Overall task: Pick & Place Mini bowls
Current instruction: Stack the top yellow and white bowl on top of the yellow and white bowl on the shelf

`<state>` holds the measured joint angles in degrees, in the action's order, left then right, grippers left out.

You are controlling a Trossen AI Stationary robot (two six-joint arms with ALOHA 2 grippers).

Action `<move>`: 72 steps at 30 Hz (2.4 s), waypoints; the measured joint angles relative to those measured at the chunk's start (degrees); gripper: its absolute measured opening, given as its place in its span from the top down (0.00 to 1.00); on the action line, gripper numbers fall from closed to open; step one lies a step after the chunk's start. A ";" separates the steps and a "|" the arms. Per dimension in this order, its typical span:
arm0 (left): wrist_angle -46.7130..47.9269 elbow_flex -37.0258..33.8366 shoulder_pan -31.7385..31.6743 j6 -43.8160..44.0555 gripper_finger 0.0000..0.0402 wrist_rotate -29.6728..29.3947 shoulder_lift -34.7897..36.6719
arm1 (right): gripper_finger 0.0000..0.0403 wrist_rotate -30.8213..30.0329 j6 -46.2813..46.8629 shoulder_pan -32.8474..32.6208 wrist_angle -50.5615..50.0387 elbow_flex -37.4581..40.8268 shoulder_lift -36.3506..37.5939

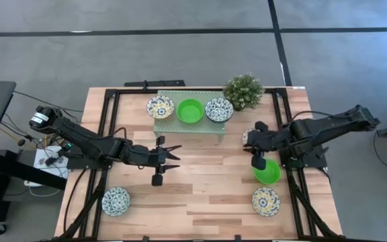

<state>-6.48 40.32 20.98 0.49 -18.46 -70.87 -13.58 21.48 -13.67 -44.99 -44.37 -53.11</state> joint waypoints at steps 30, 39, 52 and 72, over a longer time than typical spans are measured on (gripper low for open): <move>0.00 -0.02 0.01 0.00 0.71 0.02 0.00 | 0.68 1.64 12.45 13.43 -8.46 0.76 -26.87; 0.00 -0.02 0.08 0.00 0.71 0.04 0.00 | 0.95 3.38 12.94 13.24 -8.87 0.64 -24.50; -0.11 -0.02 0.08 -0.22 0.71 0.72 0.00 | 0.97 15.41 -1.81 0.19 3.32 -4.57 -22.19; -11.10 1.03 -2.89 -14.83 0.67 16.61 -9.55 | 1.00 21.31 -44.19 -3.82 34.06 -8.74 -36.08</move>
<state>-17.58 41.34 18.09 -14.33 -1.84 -80.42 7.72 -22.71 -17.50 -10.94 -53.11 -89.20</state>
